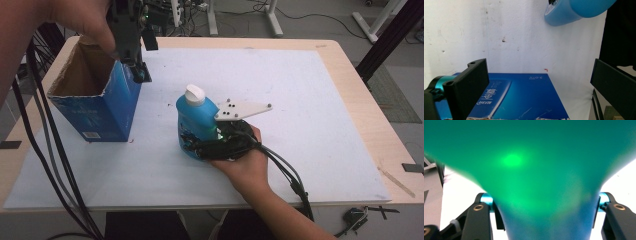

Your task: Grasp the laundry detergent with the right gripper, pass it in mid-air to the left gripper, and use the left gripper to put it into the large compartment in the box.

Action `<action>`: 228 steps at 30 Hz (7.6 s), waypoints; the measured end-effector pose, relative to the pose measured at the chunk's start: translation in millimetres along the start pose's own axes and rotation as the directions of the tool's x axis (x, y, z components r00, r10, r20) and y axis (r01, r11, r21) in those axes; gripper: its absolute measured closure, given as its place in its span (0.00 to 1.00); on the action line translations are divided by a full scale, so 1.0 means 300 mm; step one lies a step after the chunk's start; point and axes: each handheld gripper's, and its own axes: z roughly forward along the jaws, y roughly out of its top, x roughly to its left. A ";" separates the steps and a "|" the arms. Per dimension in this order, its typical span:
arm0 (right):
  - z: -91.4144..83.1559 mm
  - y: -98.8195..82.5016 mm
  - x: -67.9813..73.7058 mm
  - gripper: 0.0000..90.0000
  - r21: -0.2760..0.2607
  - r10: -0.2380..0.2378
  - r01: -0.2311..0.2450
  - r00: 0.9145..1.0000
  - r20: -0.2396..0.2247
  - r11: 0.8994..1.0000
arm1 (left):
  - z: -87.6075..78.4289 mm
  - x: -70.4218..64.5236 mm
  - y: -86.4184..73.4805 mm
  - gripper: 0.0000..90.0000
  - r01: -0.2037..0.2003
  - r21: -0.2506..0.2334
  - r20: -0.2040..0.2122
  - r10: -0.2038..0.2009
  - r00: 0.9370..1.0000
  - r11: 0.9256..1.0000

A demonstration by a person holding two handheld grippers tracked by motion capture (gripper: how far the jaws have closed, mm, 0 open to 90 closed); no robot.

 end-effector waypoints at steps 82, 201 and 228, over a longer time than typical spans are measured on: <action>-0.021 0.220 -0.118 0.51 0.000 -0.215 0.240 0.871 -0.443 0.971 | 0.013 -0.206 0.211 0.02 -0.073 0.016 0.025 0.073 0.997 0.997; -0.279 0.342 -0.178 0.02 0.200 -0.259 0.341 0.902 -0.346 0.919 | -0.052 -0.178 0.176 0.43 0.100 0.093 -0.011 -0.099 0.995 0.991; -0.366 0.454 -0.211 0.01 0.436 -0.344 0.481 0.868 -0.359 0.761 | -0.372 -0.079 -0.090 0.43 0.730 -0.036 -0.046 -0.731 0.681 0.682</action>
